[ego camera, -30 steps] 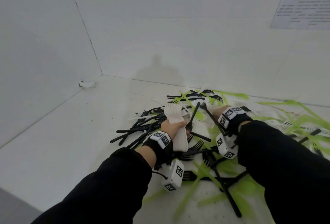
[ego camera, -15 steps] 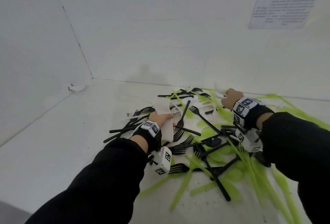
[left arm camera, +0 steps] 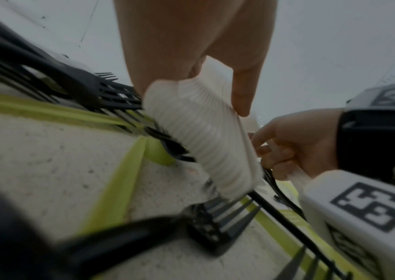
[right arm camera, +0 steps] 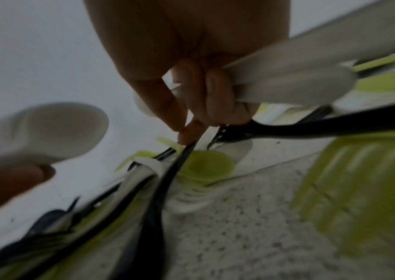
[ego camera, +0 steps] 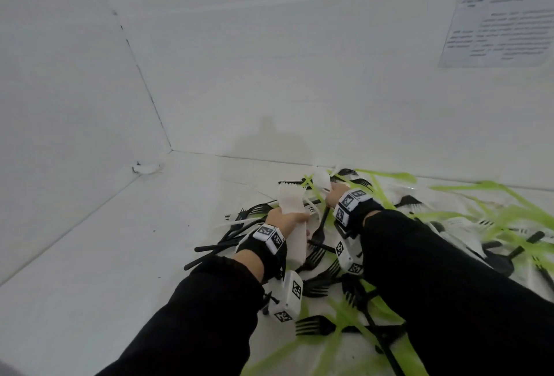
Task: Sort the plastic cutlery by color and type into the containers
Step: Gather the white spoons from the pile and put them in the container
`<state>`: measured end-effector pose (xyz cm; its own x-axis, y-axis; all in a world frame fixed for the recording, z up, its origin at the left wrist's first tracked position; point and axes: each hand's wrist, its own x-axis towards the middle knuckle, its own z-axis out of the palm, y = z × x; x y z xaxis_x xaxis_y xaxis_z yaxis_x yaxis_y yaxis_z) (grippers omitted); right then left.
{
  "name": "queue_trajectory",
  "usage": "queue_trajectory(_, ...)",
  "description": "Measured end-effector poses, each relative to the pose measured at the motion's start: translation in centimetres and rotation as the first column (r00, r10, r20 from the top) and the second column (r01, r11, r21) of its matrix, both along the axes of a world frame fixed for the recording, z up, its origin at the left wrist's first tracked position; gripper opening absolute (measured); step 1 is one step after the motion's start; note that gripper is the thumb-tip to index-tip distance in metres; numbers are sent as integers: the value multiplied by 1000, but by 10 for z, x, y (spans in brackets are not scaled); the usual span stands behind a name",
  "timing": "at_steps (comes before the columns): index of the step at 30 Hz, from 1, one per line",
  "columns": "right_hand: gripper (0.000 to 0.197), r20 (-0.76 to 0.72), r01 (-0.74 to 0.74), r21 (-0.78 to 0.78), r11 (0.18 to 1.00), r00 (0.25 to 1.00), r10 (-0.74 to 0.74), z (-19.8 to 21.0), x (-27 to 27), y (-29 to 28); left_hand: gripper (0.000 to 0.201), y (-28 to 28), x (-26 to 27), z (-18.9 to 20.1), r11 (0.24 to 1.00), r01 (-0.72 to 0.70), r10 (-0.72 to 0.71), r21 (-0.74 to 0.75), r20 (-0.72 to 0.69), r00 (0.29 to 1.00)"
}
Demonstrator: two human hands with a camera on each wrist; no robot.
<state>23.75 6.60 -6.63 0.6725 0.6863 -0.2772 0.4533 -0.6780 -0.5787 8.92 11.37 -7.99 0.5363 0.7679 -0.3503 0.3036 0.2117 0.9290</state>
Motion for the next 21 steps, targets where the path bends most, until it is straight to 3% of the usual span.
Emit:
queue_trajectory(3, 38, 23, -101, -6, 995, 995, 101, 2, 1, 13, 21, 6, -2, 2, 999, -31, 31, -19, 11, 999)
queue_trajectory(6, 39, 72, -148, -165, 975, 984, 162, 4, 4, 19, 20, 15, -1, -2, 997, -62, 62, 51, 5, 998)
queue_trajectory(10, 34, 203, -118, -116, 986, 969, 139, -11, 16, 27, 24, 21, 0, -7, 996, -88, 88, 27, 7, 996)
queue_trajectory(12, 35, 269, -169, -136, 976, 942, 200, -13, 16, 31, 25, 22, 0, -10, 996, -90, 90, 7, 16, 996)
queue_trajectory(16, 26, 263, -311, -218, 925, 894, 363, -13, 8, 40, 34, 25, -1, -14, 996, -86, 86, -17, 15, 996)
queue_trajectory(21, 20, 305, -331, -305, 893, 854, 421, -9, 14, 40, 24, 22, -5, -15, 995, -92, 93, -46, 28, 995)
